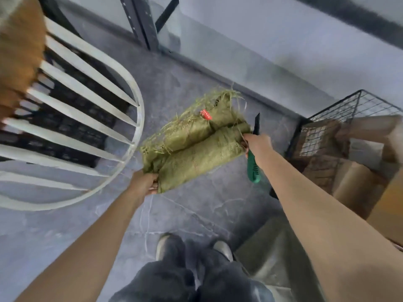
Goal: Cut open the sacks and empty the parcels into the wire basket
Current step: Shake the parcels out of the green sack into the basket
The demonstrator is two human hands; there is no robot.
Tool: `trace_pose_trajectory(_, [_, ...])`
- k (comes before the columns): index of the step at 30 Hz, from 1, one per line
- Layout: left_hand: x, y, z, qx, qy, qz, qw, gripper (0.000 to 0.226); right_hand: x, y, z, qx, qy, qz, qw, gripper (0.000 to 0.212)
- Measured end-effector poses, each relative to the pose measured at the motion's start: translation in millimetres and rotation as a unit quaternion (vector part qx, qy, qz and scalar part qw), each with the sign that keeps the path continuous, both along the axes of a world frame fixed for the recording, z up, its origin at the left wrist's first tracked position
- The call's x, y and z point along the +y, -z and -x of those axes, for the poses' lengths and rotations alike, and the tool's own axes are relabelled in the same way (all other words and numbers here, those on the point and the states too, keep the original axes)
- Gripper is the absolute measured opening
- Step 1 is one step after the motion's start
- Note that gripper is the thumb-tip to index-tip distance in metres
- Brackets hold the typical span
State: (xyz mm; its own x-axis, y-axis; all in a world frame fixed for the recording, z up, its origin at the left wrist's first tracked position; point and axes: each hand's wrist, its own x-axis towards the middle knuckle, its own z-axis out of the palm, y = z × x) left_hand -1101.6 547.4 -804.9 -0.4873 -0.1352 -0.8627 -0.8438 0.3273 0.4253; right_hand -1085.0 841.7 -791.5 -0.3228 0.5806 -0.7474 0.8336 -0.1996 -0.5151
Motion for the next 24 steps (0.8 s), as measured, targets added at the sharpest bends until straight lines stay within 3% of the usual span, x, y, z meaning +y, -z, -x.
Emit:
trace_pose_trajectory(8, [-10.9, 134.4, 34.6, 0.011, -0.016, 0.024, 1.0, 0.011, -13.9, 137.1, 52.2, 0.029, -0.059, 0.025, 0.998, 0.028])
trace_pose_trajectory(13, [-18.8, 181.3, 44.8, 0.024, -0.046, 0.015, 0.999, 0.016, -22.4, 177.0, 78.3, 0.053, -0.092, 0.053, 0.993, 0.015])
trace_pose_trajectory(16, [-18.7, 189.2, 47.8, 0.061, -0.063, -0.002, 0.996, 0.016, -26.9, 183.2, 82.4, 0.09, -0.098, 0.066, 0.989, 0.02])
trace_pose_trajectory(20, [-23.4, 181.6, 43.2, 0.098, -0.062, 0.021, 0.993, 0.047, -30.5, 172.0, 74.5, 0.112, -0.086, 0.08, 0.987, 0.043])
trace_pose_trajectory(22, [-25.0, 166.1, 39.8, 0.09, -0.052, 0.063, 0.993, 0.066, -31.3, 157.5, 68.2, 0.104, -0.091, 0.075, 0.987, 0.045])
trace_pose_trajectory(24, [-22.0, 142.1, 35.4, 0.09, -0.033, 0.113, 0.989, 0.069, -32.7, 136.1, 59.8, 0.093, -0.089, 0.078, 0.989, 0.045])
